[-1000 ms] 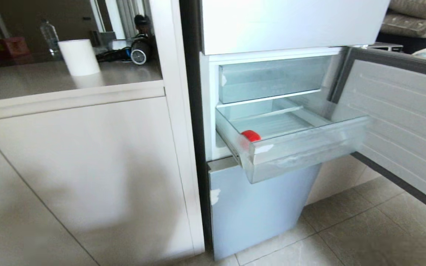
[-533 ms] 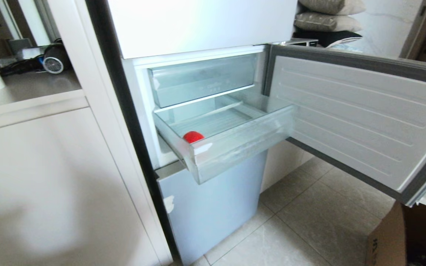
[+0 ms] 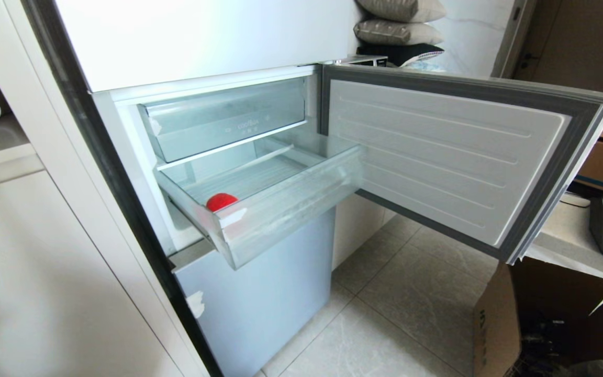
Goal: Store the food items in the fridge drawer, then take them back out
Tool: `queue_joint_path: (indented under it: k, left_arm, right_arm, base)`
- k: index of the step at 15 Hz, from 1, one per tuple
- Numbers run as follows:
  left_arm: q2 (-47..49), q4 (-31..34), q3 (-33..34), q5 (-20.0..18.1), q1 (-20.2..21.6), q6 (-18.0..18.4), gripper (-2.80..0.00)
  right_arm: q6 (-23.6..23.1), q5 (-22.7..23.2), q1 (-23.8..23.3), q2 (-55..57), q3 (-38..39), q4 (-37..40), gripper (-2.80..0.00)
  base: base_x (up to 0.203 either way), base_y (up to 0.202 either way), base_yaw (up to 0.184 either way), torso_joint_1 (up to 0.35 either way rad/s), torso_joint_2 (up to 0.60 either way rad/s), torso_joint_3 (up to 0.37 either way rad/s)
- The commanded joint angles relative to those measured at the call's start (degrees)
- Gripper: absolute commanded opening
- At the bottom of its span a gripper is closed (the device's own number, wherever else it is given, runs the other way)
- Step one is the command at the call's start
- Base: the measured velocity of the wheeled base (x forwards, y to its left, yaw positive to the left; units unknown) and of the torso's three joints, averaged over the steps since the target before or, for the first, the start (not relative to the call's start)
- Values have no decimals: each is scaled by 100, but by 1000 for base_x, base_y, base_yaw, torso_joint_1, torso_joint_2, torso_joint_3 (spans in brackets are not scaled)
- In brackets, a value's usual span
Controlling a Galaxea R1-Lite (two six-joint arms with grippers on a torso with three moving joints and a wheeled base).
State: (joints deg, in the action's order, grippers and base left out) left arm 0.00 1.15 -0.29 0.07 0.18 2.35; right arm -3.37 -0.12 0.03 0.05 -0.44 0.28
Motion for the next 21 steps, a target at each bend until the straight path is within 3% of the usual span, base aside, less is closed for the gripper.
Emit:
queue_joint_path:
  k: [1, 4, 7, 10, 14, 17, 21]
  left_arm:
    - [0, 0, -6, 1, 0, 3, -280]
    - [0, 0, -5, 1, 0, 3, -280]
    - [0, 0, 2, 1, 0, 3, -280]
    - [0, 0, 2, 2, 0, 3, -280]
    - [0, 0, 2, 1, 0, 3, -280]
    - [0, 0, 2, 1, 0, 3, -280]
    - [0, 0, 2, 1, 0, 3, -280]
  right_arm:
    - [151, -238, -6, 294, -345, -45, -280]
    - [776, -624, -163, 1558, -1111, -34, -280]
    - [1417, -924, -621, 3187, -1508, -212, -280]
    - [1802, -1030, -1209, 4928, -1679, -1116, -280]
    - [2030, -1095, -1998, 6915, -2052, -2070, -280]
    - [2012, -882, -3163, 8210, -3010, -2261, -280]
    - [1852, -486, -4116, 9701, -4291, -2321, -280]
  base:
    - [0, 0, 0, 0, 0, 0]
    - [0, 0, 0, 0, 0, 0]
    - [0, 0, 0, 0, 0, 0]
    - [0, 0, 0, 0, 0, 0]
    - [0, 0, 0, 0, 0, 0]
    - [0, 0, 0, 0, 0, 0]
    - [0, 0, 0, 0, 0, 0]
